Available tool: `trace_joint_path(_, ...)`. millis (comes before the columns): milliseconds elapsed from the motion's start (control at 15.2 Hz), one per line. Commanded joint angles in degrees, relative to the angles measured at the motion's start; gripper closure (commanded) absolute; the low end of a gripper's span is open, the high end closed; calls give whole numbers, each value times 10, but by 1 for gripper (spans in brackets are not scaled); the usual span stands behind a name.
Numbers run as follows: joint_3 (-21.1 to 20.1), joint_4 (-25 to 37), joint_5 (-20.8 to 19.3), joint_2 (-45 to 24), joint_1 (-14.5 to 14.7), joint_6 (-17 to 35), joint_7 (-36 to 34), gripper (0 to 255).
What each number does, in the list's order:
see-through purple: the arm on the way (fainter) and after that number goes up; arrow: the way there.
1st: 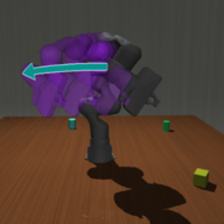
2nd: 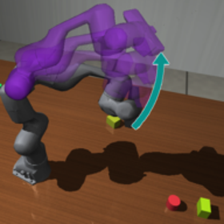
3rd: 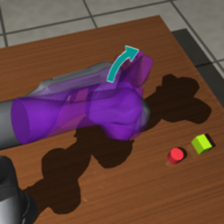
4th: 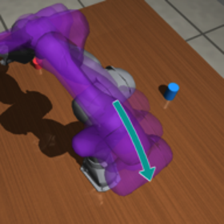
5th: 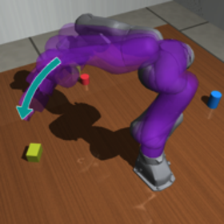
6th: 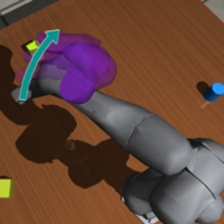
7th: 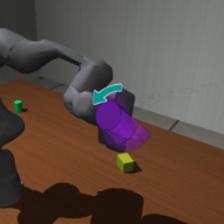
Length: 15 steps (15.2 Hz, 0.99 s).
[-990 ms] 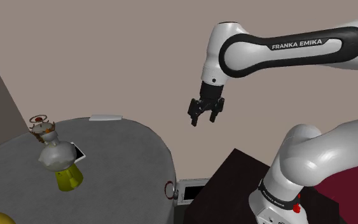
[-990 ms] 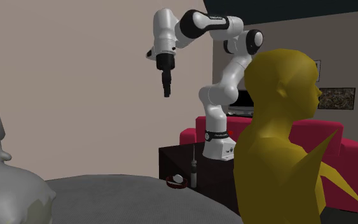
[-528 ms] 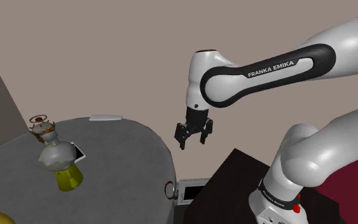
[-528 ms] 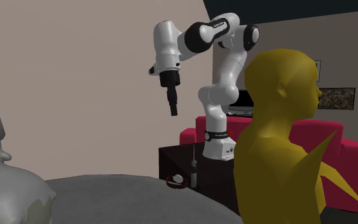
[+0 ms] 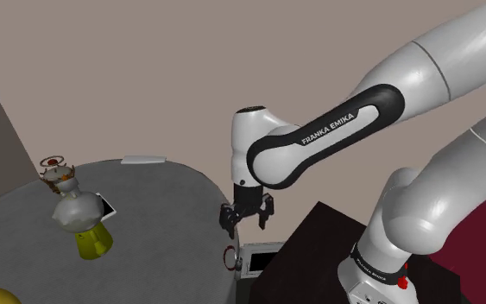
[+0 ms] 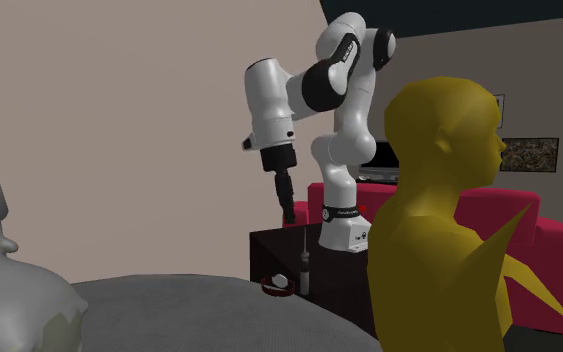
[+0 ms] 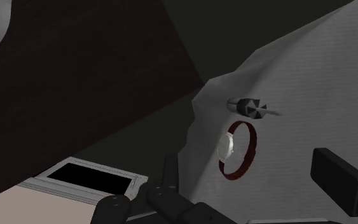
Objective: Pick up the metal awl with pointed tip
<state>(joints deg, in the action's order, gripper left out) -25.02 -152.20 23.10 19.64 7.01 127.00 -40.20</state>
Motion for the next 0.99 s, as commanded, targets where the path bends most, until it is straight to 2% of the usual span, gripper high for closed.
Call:
trace_joint_path(0, -22, 6, 6, -45, 5, 31, -27, 0)
trace_joint_path(198, -45, 21, 3, -108, 8, 69, -64, 0)
trace_joint_path(660, -52, 10, -11, -169, 6, 140, -67, 0)
trace_joint_path(792, -52, 10, -12, -175, 6, 145, -67, 0)
trace_joint_path(858, -52, 9, -11, -173, 7, 145, -68, 255)
trace_joint_path(924, -52, 10, -11, -173, 7, 144, -68, 255)
